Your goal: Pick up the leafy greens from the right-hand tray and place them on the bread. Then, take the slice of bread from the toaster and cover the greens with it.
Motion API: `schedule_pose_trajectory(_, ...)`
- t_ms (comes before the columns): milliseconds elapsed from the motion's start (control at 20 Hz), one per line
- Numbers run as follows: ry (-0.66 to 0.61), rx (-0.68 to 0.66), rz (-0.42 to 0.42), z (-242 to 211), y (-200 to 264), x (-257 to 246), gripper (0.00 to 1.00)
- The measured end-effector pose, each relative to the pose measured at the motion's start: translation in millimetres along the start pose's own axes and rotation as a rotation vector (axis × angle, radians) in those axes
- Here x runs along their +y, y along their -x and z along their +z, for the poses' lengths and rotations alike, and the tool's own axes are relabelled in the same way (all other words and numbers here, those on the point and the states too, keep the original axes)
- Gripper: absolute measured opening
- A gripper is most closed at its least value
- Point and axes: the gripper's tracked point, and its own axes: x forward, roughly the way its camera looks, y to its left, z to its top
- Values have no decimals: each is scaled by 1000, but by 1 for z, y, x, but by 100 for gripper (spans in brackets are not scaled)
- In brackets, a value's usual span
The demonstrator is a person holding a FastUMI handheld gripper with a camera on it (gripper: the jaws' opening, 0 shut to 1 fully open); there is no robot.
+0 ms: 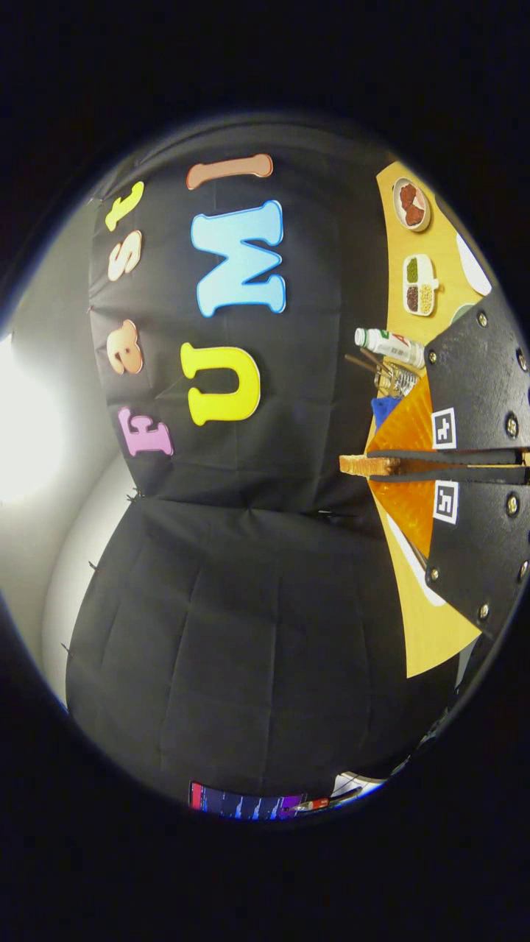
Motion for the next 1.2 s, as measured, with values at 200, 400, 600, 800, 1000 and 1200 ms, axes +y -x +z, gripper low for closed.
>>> schedule_pose_trajectory(200, -2, 34, -65, -22, 15, -37, 2)
schedule_pose_trajectory(400, 5, 81, -123, -54, 24, -65, 2)
schedule_pose_trajectory(600, -23, 107, -157, -73, 23, -82, 2)
schedule_pose_trajectory(800, -46, 149, -161, -96, 11, -87, 2)
schedule_pose_trajectory(1000, -91, 168, -164, -113, -1, -86, 2)
schedule_pose_trajectory(1200, -177, 183, -153, -127, -12, -81, 2)
